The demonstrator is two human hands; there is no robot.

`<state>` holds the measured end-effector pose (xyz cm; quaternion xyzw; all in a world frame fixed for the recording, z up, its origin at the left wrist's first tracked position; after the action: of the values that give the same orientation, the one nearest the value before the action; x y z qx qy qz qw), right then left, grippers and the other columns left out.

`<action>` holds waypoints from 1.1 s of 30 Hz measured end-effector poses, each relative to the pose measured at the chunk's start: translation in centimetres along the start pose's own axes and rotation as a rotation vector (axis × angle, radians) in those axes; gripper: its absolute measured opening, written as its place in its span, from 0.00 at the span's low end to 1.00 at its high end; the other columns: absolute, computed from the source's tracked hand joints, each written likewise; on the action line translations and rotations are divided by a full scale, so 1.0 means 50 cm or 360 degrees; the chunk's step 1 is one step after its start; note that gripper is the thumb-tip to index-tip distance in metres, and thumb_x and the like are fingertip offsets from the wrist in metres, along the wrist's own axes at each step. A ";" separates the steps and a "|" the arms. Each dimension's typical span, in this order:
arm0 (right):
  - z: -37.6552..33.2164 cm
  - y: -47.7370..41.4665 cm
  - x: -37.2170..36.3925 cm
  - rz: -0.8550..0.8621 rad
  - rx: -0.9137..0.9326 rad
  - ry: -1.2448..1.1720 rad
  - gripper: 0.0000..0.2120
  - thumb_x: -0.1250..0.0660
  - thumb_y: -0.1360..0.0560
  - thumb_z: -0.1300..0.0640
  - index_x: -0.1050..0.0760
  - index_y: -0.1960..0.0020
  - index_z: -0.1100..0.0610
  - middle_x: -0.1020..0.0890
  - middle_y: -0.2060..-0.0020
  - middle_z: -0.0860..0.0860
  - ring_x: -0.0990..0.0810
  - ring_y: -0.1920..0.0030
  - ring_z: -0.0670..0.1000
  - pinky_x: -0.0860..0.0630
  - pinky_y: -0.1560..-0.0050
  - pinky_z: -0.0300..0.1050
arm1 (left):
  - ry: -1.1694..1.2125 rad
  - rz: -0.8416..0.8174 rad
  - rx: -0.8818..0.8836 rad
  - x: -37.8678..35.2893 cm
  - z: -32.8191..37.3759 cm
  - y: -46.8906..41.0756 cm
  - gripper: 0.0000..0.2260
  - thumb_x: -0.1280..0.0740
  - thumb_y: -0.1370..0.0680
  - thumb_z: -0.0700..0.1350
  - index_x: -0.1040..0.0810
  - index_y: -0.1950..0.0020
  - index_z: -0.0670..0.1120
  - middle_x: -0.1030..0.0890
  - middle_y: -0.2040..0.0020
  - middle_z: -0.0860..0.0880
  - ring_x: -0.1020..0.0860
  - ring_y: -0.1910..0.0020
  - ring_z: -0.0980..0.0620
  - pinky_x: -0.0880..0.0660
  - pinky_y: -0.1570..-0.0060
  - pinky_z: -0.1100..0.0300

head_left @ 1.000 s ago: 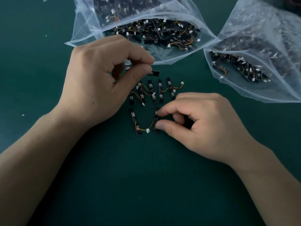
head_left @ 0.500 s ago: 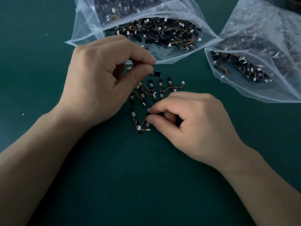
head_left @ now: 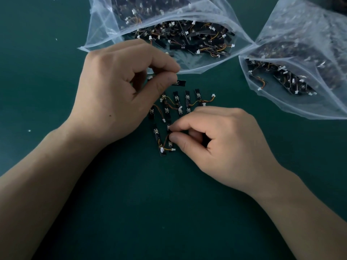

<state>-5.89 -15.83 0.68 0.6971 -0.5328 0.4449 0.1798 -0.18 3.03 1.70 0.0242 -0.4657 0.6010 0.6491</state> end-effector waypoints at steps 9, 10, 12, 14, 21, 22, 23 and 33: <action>0.000 0.001 0.001 0.0000 -0.0006 0.0004 0.04 0.26 0.22 0.49 0.14 0.54 0.48 0.25 0.68 0.43 0.26 0.65 0.45 0.26 0.67 0.50 | 0.0161 -0.0040 0.0109 -0.003 -0.005 0.004 0.04 0.28 0.18 0.44 0.14 0.47 0.45 0.19 0.55 0.63 0.18 0.61 0.60 0.25 0.61 0.68; 0.001 0.001 0.001 -0.0001 -0.0001 0.0001 0.04 0.26 0.22 0.49 0.14 0.54 0.48 0.25 0.67 0.42 0.27 0.65 0.45 0.26 0.67 0.50 | 0.0185 -0.0047 0.0108 -0.003 -0.005 0.004 0.04 0.28 0.18 0.43 0.14 0.47 0.45 0.18 0.55 0.62 0.18 0.61 0.61 0.24 0.61 0.67; 0.001 0.000 0.000 0.0004 0.0008 0.0000 0.04 0.26 0.21 0.50 0.14 0.54 0.48 0.26 0.67 0.41 0.28 0.65 0.43 0.26 0.67 0.50 | 0.0232 -0.0054 0.0114 -0.002 -0.006 0.005 0.03 0.27 0.19 0.43 0.14 0.47 0.45 0.17 0.54 0.60 0.17 0.61 0.60 0.23 0.61 0.65; 0.003 0.000 0.000 0.0001 0.0004 -0.0004 0.04 0.26 0.21 0.50 0.14 0.53 0.48 0.25 0.67 0.41 0.28 0.65 0.43 0.26 0.66 0.50 | 0.0269 -0.0069 0.0108 -0.004 -0.005 0.006 0.03 0.27 0.19 0.43 0.14 0.47 0.45 0.16 0.54 0.59 0.16 0.60 0.57 0.20 0.62 0.62; 0.009 0.000 0.000 -0.0030 0.0021 -0.0037 0.04 0.26 0.21 0.50 0.13 0.53 0.47 0.21 0.65 0.42 0.26 0.64 0.42 0.25 0.66 0.50 | 0.0285 -0.0113 0.0066 -0.007 -0.001 0.007 0.04 0.28 0.18 0.43 0.14 0.47 0.44 0.18 0.53 0.61 0.16 0.58 0.58 0.19 0.60 0.61; 0.009 0.000 0.000 -0.0032 0.0022 -0.0041 0.04 0.26 0.21 0.50 0.13 0.53 0.47 0.21 0.65 0.42 0.26 0.64 0.42 0.25 0.66 0.50 | 0.0283 -0.0115 0.0072 -0.007 0.000 0.007 0.04 0.28 0.18 0.43 0.14 0.47 0.44 0.18 0.53 0.61 0.16 0.58 0.57 0.19 0.60 0.60; 0.010 0.000 0.000 -0.0035 0.0023 -0.0043 0.04 0.26 0.21 0.50 0.13 0.53 0.46 0.21 0.65 0.42 0.25 0.63 0.42 0.25 0.66 0.50 | 0.0279 -0.0120 0.0078 -0.007 0.001 0.007 0.04 0.28 0.18 0.43 0.14 0.47 0.44 0.18 0.53 0.60 0.16 0.58 0.57 0.19 0.60 0.61; 0.009 -0.001 0.003 -0.0067 0.0048 -0.0056 0.03 0.26 0.22 0.51 0.13 0.52 0.46 0.23 0.66 0.39 0.26 0.63 0.41 0.25 0.65 0.49 | 0.0190 0.0008 0.0138 0.009 0.019 0.005 0.04 0.28 0.18 0.40 0.14 0.46 0.43 0.17 0.54 0.57 0.16 0.57 0.55 0.26 0.58 0.71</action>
<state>-5.65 -16.21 0.54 0.7185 -0.5143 0.4368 0.1690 -1.03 2.89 2.40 0.0151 -0.3998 0.6226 0.6725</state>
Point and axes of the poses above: each hand's wrist, its own y-axis away from the middle knuckle, its own x-axis out of the back of the hand, z = x × y, the point moved 3 cm from there along -y, towards the middle knuckle
